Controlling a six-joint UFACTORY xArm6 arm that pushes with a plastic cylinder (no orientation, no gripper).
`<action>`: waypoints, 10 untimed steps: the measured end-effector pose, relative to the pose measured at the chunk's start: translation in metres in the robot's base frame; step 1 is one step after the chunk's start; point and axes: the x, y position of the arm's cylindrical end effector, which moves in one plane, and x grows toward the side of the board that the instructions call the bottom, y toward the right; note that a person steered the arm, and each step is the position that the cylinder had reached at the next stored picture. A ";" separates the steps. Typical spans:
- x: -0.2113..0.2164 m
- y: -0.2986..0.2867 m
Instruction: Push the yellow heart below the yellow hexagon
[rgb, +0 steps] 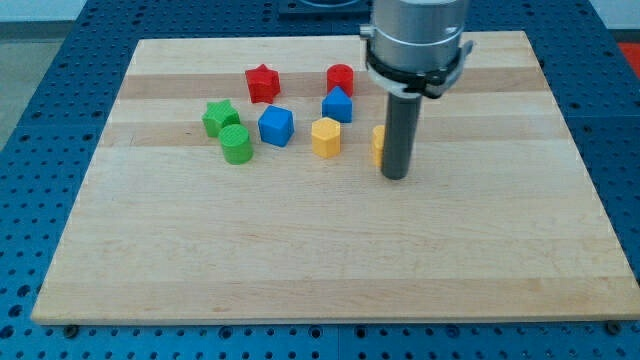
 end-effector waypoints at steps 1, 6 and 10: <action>-0.038 0.061; -0.054 -0.009; -0.009 -0.016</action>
